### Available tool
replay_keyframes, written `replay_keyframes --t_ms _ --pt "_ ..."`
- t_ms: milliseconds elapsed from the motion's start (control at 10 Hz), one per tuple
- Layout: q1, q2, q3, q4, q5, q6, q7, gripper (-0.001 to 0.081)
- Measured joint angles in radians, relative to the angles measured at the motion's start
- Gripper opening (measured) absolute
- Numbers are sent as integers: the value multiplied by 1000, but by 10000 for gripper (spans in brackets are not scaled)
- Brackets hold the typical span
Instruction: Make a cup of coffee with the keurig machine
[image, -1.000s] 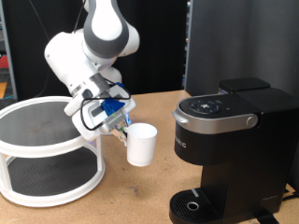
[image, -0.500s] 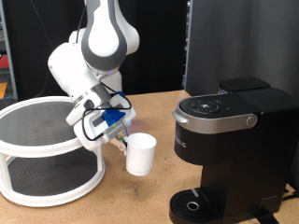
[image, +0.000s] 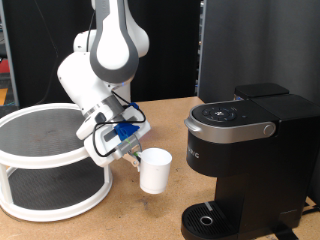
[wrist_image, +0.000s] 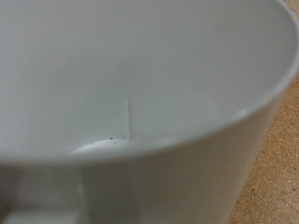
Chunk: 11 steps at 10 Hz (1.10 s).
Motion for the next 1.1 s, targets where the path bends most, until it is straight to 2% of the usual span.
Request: replay_keyframes --t_ms 800,1100 --pt "36 139 107 120 262 13 -79 61" --pt "41 171 139 163 331 13 -102 61"
